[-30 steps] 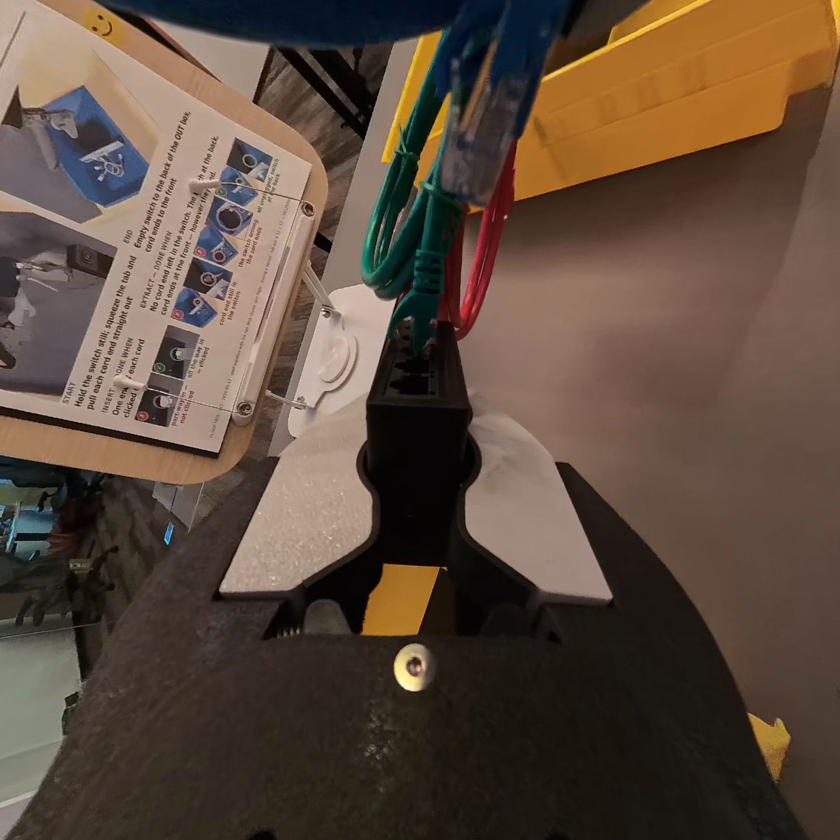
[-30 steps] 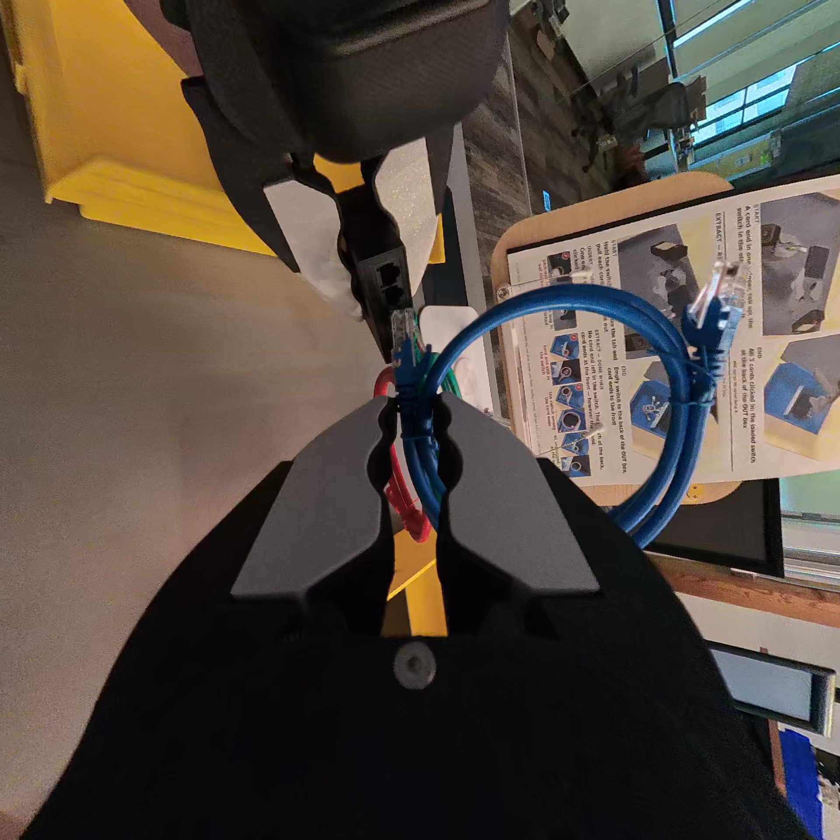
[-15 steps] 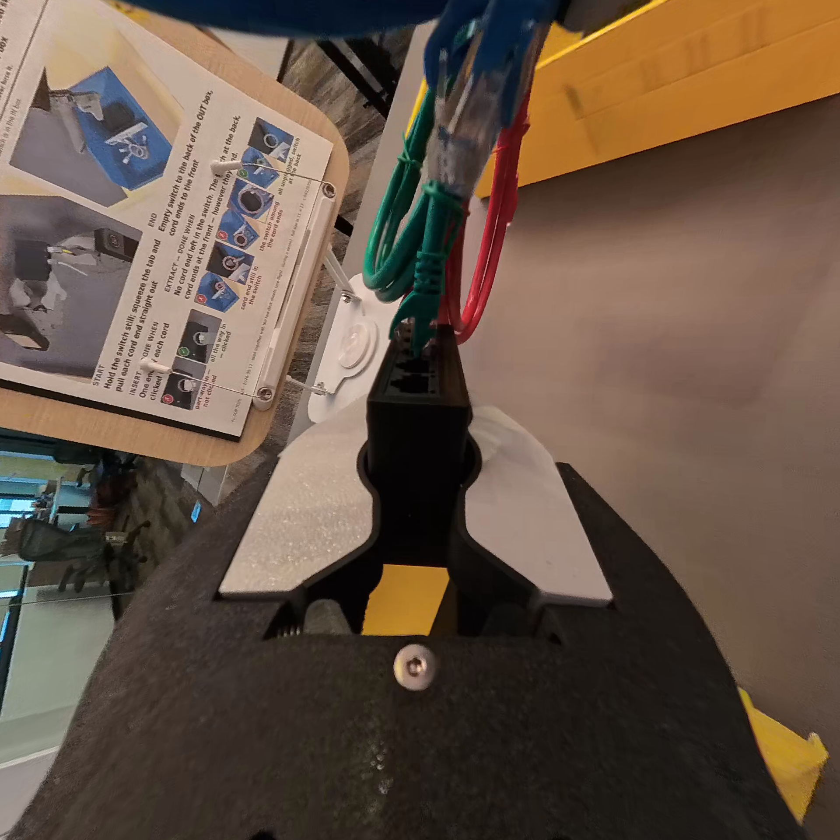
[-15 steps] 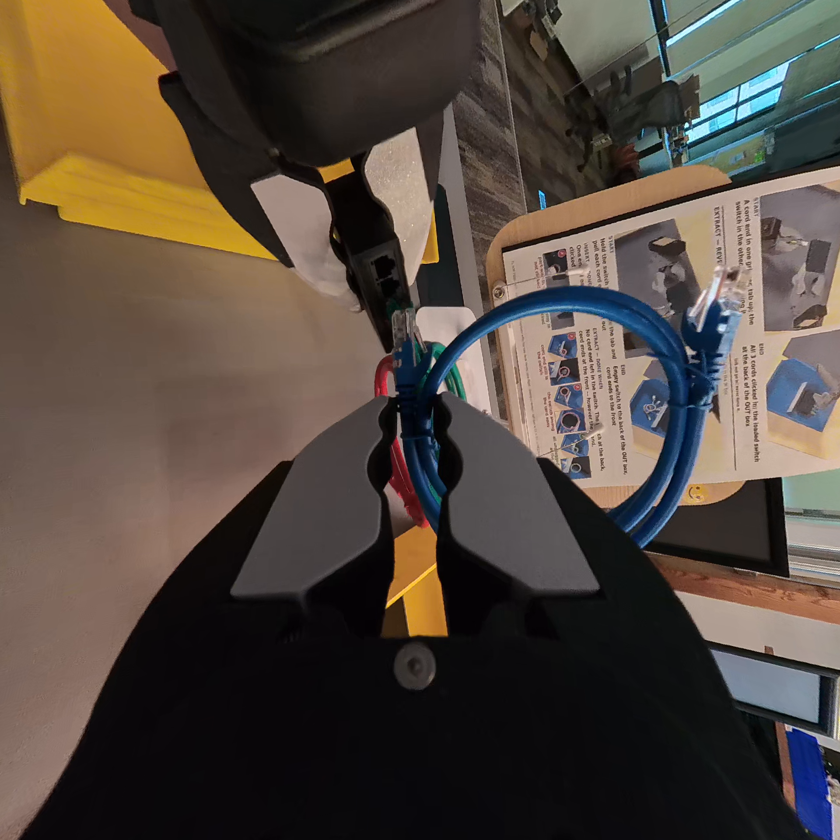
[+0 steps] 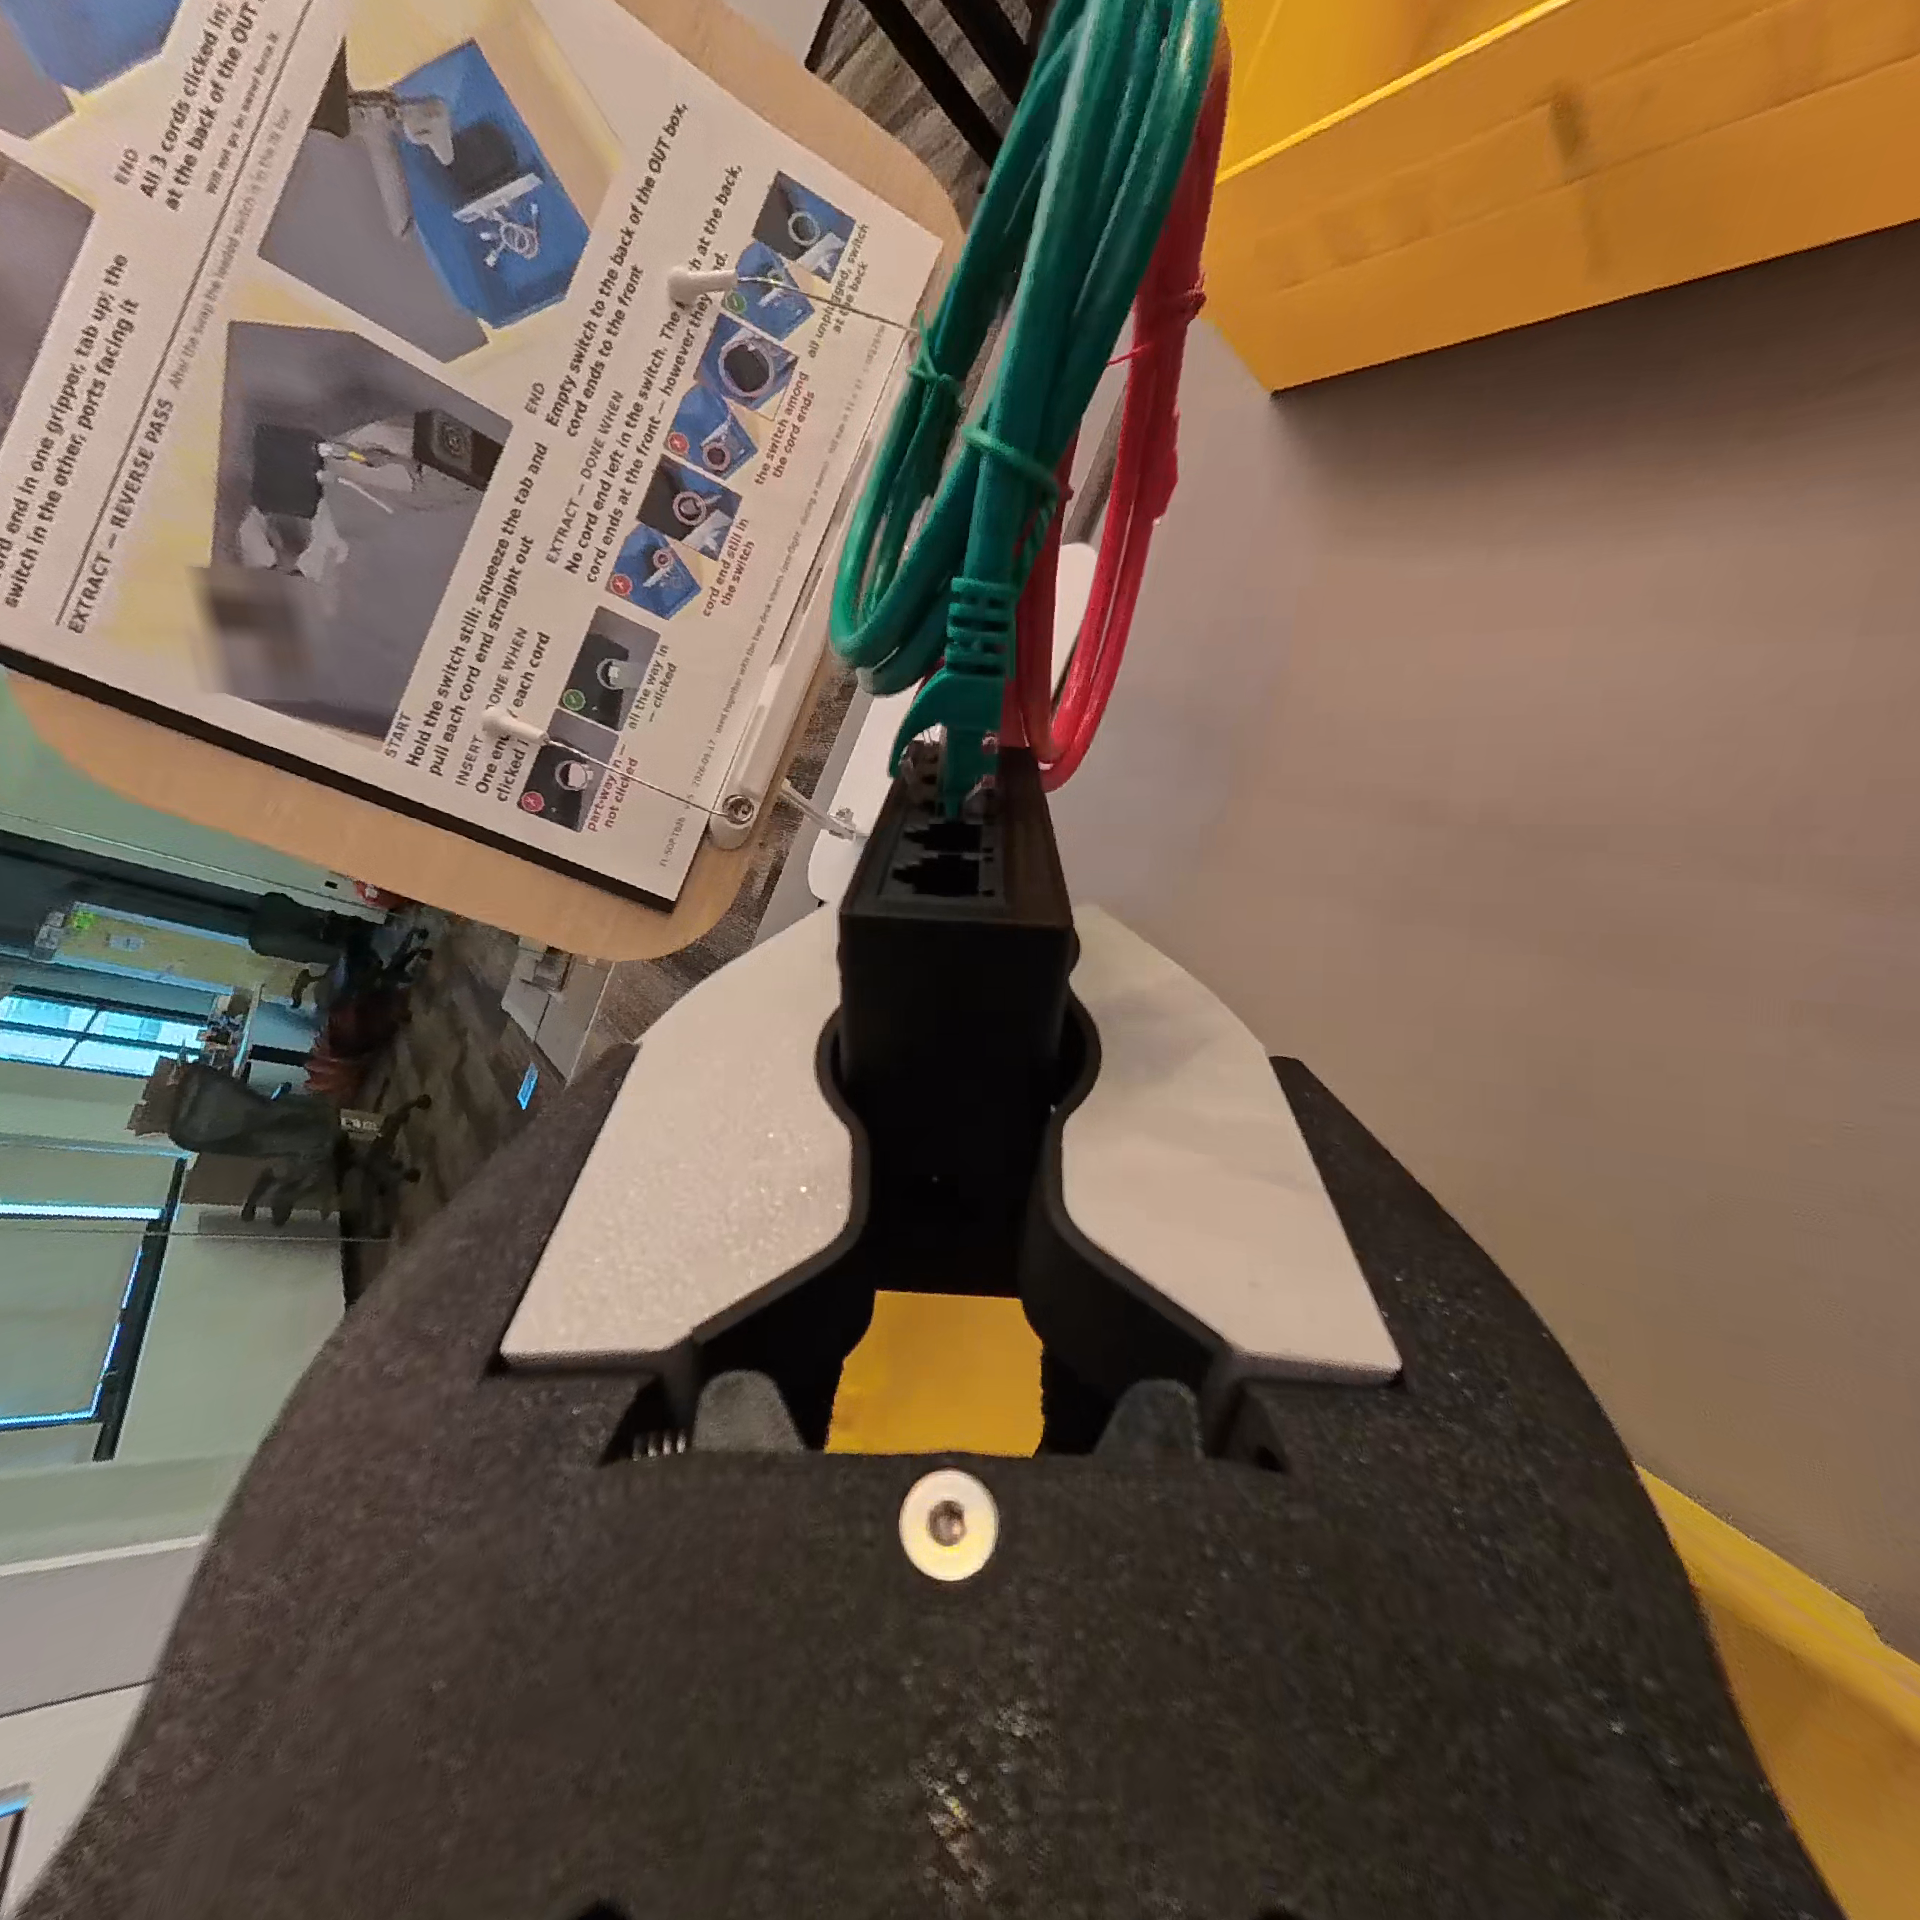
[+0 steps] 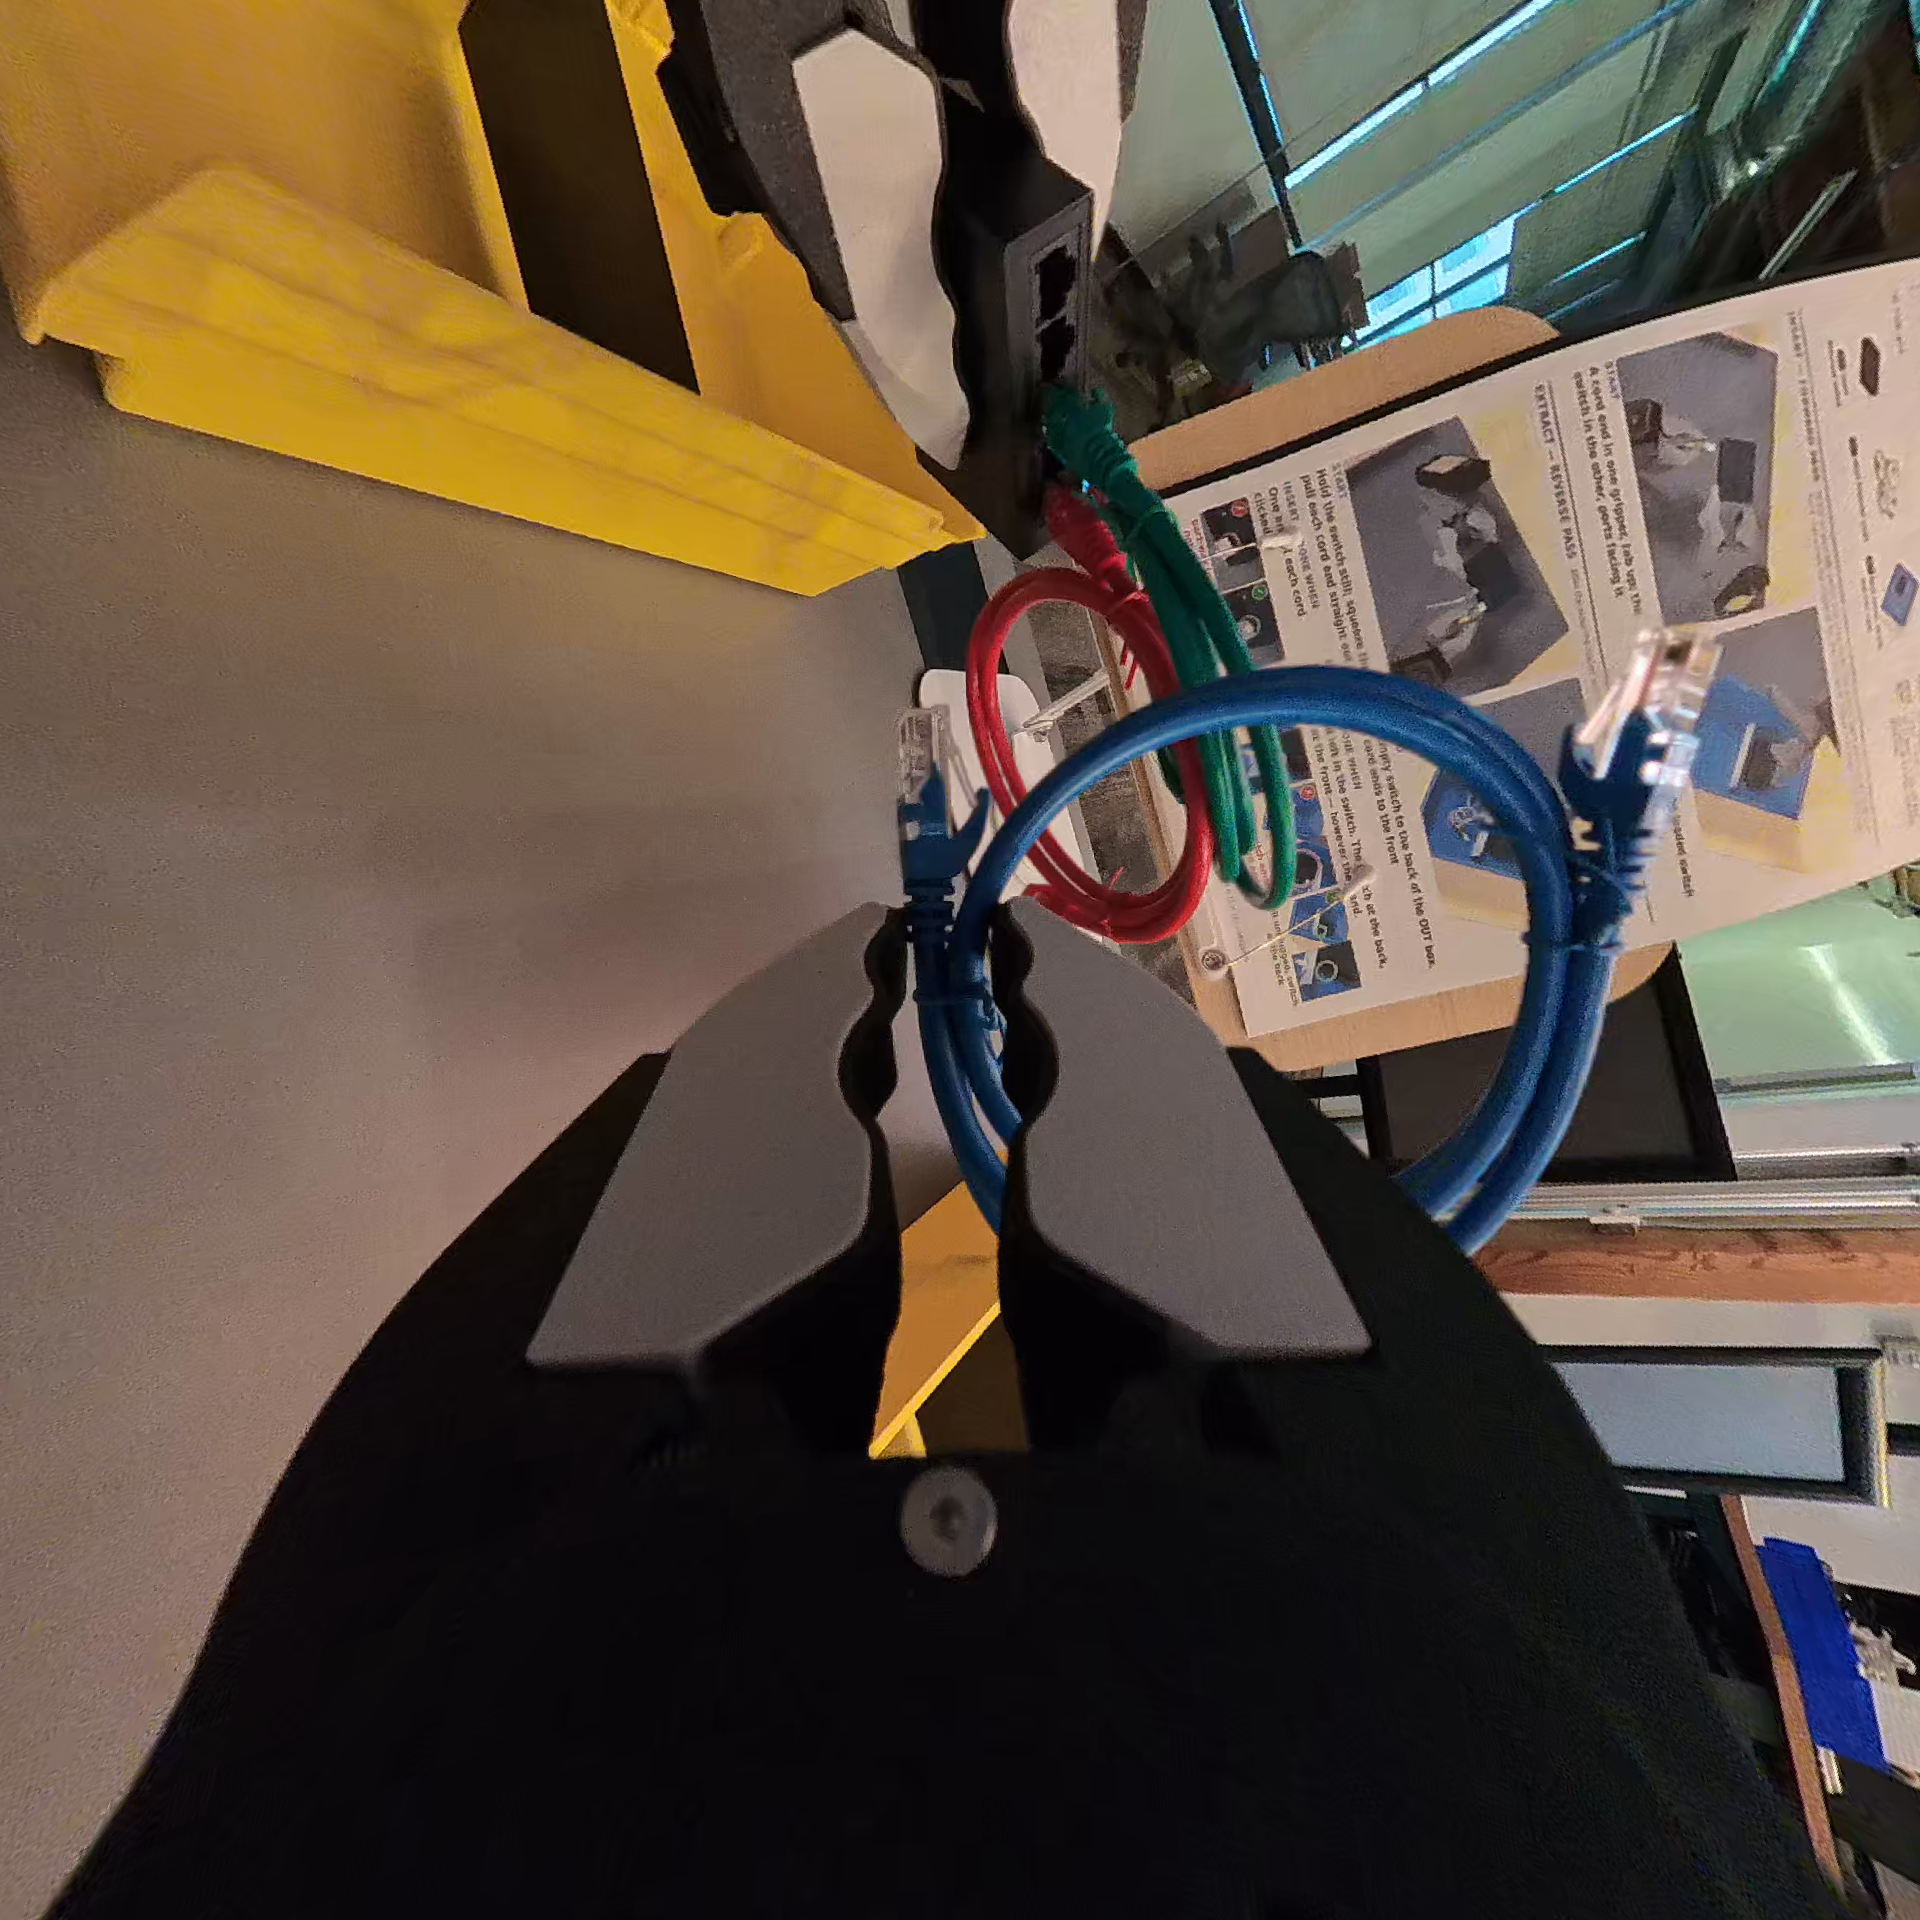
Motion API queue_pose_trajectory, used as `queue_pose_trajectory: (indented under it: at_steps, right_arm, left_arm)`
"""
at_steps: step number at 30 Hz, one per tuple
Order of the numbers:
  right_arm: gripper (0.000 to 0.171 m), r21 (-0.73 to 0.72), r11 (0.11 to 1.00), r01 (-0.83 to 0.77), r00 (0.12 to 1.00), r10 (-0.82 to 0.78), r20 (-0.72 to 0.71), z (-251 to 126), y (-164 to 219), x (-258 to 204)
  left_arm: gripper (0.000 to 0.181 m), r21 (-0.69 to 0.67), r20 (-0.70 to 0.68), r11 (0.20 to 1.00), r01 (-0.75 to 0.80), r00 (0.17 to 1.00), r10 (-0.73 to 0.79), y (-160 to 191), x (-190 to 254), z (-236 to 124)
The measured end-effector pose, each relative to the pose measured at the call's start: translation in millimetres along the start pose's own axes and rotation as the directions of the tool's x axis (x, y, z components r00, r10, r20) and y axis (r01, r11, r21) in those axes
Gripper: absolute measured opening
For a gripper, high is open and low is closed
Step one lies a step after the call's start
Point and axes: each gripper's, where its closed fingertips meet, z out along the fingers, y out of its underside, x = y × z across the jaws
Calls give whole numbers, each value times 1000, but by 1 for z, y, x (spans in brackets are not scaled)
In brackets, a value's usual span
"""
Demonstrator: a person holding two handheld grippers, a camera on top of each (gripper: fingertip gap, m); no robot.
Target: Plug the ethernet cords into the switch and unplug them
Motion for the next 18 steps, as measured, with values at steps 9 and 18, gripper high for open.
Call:
queue_pose_trajectory:
  at_steps: [9, 18]
  right_arm:
    - [17, -17, 999, 48, 997, -47, 55, 15, -16, 21]
    - [17, -27, 999, 36, 949, -26, 316, 37, -46, 37]
  left_arm:
    - [30, -29, -41, 998, -48, 998, 46, -1, 13, 5]
    - [30, -46, -86, 996, -74, 994, 69, -5, 25, 8]
